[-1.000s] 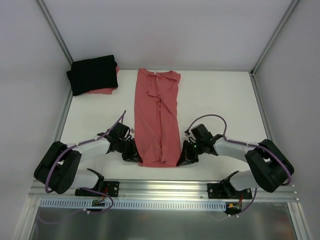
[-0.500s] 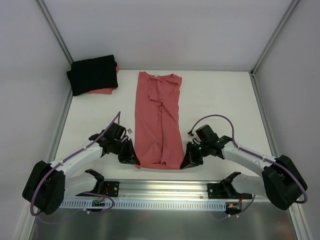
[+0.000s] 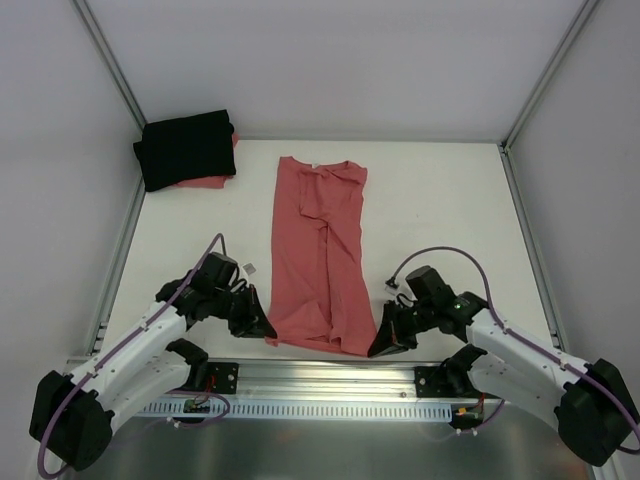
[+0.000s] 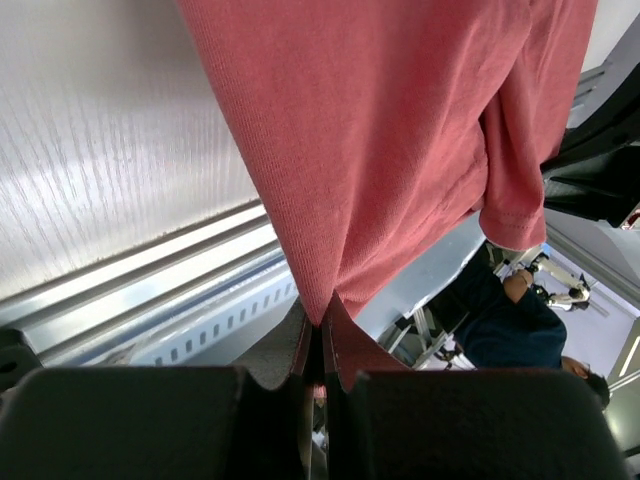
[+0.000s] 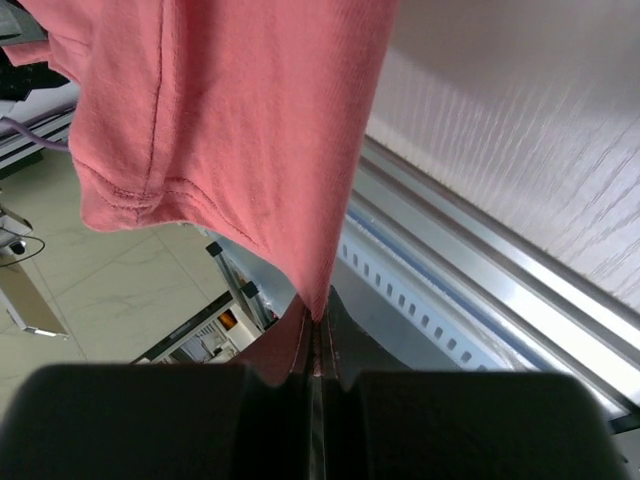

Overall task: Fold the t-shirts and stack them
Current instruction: Grab the bottom of the folded rectangular tshirt with both arms, then fold the folded rectangular tshirt in 1/3 of the way

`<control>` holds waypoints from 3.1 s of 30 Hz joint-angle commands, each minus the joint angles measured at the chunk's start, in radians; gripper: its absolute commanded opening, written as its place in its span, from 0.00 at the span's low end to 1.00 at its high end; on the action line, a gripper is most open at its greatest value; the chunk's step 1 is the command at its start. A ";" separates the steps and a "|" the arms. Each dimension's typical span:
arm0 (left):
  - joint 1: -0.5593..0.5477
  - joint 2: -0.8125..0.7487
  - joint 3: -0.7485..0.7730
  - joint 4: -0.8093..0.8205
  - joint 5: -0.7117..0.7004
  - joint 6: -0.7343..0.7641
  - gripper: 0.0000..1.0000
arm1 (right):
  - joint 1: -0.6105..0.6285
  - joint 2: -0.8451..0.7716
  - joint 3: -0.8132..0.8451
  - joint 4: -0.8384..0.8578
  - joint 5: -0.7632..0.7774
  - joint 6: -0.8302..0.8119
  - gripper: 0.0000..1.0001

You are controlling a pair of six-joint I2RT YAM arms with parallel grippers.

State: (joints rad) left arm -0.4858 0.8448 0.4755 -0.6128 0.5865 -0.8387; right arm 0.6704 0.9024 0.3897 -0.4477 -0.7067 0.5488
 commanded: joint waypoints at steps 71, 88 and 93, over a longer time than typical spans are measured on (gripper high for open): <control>0.095 0.856 0.954 -0.234 -0.255 0.174 0.00 | -0.292 1.043 1.181 -0.410 -0.082 -0.441 0.00; 0.122 0.897 1.033 -0.217 -0.339 0.201 0.99 | -0.321 1.170 1.417 -0.470 -0.034 -0.470 0.99; 0.130 0.748 0.919 -0.084 -0.380 0.164 0.99 | -0.336 1.132 1.420 -0.506 -0.023 -0.486 1.00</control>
State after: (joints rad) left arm -0.3695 1.7184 1.4258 -0.7738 0.2531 -0.6476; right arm 0.3485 2.0899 1.7874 -0.8871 -0.7460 0.0883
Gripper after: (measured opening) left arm 0.985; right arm 0.993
